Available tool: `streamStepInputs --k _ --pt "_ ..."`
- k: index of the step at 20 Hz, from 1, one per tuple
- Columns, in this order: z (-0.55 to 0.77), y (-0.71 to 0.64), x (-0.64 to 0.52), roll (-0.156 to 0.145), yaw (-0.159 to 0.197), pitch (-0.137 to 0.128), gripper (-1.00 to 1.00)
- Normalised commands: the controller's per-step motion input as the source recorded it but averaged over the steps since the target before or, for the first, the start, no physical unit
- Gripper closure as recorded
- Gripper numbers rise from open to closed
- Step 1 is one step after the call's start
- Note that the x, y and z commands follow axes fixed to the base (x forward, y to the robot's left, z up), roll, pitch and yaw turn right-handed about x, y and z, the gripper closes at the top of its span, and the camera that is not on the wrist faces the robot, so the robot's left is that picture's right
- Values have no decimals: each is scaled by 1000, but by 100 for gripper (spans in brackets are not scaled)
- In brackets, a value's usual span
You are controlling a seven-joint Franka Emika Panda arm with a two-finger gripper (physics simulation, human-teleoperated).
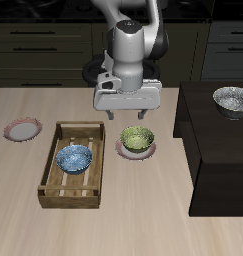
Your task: Place the green bowl onto the plate that is in the table center and place the black bowl onto the plate that is next to the blue bowl
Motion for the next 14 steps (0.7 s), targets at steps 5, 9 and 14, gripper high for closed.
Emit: streamStepInputs --k 5,9,14 --pt "390 -25 -97 -8 -17 -38 -100" --pt "360 -24 -47 -5 -17 -31 -100" --pt "510 -20 -167 -4 -22 -62 -100"
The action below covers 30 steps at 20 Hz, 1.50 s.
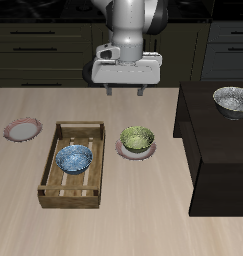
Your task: Place the green bowl onto the plate that is in the table center and place the black bowl onto the plate that is next to the blue bowl
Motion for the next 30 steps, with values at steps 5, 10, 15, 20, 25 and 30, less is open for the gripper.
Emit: streamStepInputs --k 5,10,15,20,25,30 --pt "235 17 -81 2 8 -16 -100" --pt "414 -4 -66 -28 -7 -39 -100" --pt "487 58 -43 -64 -3 -30 -100" --pt "426 242 -75 5 -4 -48 -100" --pt "265 146 -53 -16 8 -1 -100" --pt "184 219 -6 64 -25 12 -100"
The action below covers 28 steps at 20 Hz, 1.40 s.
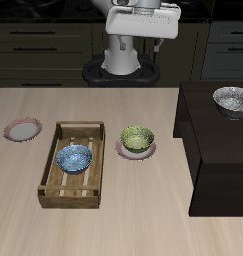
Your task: Place the green bowl onto the plate that is in the table center and place the black bowl onto the plate that is next to the blue bowl
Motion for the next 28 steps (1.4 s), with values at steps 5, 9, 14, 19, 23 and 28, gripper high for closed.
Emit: streamStepInputs --k 5,9,14,19,23,28 --pt "243 244 61 10 -12 -22 -100" --pt "200 350 171 19 -34 19 -100" --pt "145 237 250 -13 -11 6 -100" --pt "61 248 253 6 -14 27 -100" --pt "22 397 125 34 2 23 -100" --pt "51 395 207 -2 -11 15 -100"
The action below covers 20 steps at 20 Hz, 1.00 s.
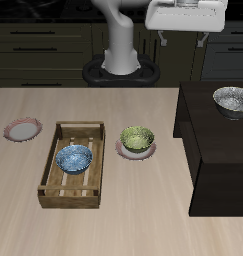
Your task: Place the green bowl onto the plate that is in the table center and place the black bowl onto the plate that is next to the blue bowl
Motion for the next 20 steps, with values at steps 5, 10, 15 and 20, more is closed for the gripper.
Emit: streamStepInputs --k 5,10,15,20 --pt "101 176 253 -39 -18 0 -100" --pt "90 83 306 -43 -24 11 -100" --pt "33 101 239 -30 -28 8 -100" --pt "-37 268 204 -3 -28 30 -100"
